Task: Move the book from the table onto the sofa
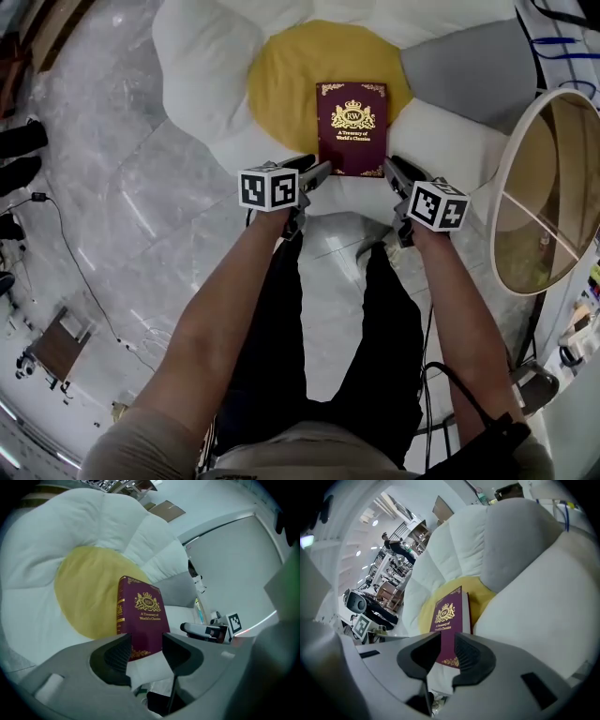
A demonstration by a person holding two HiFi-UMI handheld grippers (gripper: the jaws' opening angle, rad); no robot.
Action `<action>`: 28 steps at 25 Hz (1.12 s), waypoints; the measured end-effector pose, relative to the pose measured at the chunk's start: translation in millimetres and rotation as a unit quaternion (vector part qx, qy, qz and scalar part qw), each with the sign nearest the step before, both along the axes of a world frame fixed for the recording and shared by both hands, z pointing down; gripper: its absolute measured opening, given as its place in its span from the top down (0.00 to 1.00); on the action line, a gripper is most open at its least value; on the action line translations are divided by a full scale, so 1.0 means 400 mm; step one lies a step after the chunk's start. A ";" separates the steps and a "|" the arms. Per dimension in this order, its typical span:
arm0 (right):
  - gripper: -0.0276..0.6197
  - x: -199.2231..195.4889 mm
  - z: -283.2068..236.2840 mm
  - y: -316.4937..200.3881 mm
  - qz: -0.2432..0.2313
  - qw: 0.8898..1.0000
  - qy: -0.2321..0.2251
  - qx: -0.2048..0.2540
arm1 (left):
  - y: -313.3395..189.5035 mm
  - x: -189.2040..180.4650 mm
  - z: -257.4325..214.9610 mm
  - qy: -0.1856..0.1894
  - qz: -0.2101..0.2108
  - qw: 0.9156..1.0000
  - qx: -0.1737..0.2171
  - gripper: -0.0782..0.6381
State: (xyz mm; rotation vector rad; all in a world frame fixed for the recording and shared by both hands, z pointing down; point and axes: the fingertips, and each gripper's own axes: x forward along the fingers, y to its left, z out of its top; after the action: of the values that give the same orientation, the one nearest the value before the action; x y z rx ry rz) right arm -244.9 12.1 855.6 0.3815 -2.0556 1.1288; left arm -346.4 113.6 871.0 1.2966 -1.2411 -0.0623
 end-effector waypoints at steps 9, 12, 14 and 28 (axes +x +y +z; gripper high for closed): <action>0.90 0.047 -0.313 0.065 -0.037 0.999 -0.008 0.024 | 0.039 0.029 -0.338 -0.001 0.026 0.999 0.029 0.61; 0.91 0.060 -0.443 0.097 -0.065 0.997 -0.014 0.034 | 0.048 0.048 -0.477 0.005 0.042 0.998 0.055 0.61; 0.92 0.071 -0.535 0.116 -0.073 0.996 -0.024 0.037 | 0.058 0.063 -0.572 0.005 0.050 0.996 0.069 0.64; 0.94 0.169 -1.082 0.259 -0.093 0.987 -0.085 0.099 | 0.135 0.241 -1.198 0.010 0.151 0.971 0.183 0.88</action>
State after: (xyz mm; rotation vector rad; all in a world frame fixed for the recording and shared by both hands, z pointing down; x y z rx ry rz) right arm -177.2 115.7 422.8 0.1880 -2.3088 0.8744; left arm -249.9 167.5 391.7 1.7889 -1.0313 -0.0894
